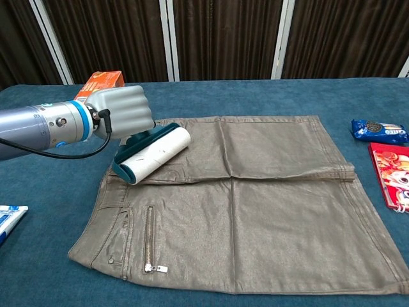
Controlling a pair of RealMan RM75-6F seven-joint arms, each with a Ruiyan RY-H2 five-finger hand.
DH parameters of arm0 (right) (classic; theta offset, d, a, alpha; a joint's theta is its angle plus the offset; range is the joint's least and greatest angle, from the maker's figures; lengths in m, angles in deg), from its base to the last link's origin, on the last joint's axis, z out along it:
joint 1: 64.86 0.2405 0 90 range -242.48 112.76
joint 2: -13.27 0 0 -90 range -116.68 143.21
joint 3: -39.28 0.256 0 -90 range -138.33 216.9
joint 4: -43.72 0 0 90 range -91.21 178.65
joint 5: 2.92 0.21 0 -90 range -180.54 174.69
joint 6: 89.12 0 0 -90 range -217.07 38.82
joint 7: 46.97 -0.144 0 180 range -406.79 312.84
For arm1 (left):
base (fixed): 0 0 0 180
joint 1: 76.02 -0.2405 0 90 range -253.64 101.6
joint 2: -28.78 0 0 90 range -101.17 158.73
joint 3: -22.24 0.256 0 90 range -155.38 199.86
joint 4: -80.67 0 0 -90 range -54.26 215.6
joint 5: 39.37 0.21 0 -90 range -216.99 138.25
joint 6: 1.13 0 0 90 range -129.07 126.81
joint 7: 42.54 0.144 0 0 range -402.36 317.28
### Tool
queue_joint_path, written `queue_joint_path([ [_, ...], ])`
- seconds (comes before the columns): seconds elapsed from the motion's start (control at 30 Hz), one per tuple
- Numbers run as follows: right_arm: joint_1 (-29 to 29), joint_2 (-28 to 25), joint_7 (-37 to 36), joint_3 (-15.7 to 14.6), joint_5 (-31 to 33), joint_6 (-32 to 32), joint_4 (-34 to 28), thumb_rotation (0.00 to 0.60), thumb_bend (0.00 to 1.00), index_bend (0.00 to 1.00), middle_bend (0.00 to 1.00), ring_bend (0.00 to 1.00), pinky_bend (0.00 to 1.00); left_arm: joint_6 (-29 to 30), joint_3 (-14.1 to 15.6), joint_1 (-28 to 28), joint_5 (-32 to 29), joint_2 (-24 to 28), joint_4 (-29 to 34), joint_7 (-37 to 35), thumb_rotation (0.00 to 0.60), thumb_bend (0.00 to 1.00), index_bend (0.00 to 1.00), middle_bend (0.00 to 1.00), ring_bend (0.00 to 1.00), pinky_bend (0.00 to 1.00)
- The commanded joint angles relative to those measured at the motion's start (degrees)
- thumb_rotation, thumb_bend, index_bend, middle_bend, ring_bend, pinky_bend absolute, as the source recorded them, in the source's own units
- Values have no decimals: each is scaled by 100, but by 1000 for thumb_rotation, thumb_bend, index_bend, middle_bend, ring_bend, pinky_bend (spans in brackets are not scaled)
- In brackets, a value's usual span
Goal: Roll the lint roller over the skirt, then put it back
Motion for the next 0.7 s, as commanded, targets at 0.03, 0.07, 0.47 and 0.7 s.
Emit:
queue_joint_path([
  [0.03,6,3,13,2,4,-5,-11,600,0,0,0,0,0,42,12,5,147,15,-14,1,600,973,676,516,451,520],
  [0.07,7,5,17,4,5,-3,-13,600,0,0,0,0,0,62,10,15,203,5,-5,10,600,973,677,517,452,521],
  [0.47,-18,-29,-81,12,22,12,10,600,0,0,0,0,0,29,-154,276,490,-396,377,614,600,975,686,525,455,525],
  [0.7,-49,-61,-165,20,27,44,28,600,0,0,0,0,0,60,-289,400,518,-768,550,983,600,975,687,526,456,526],
])
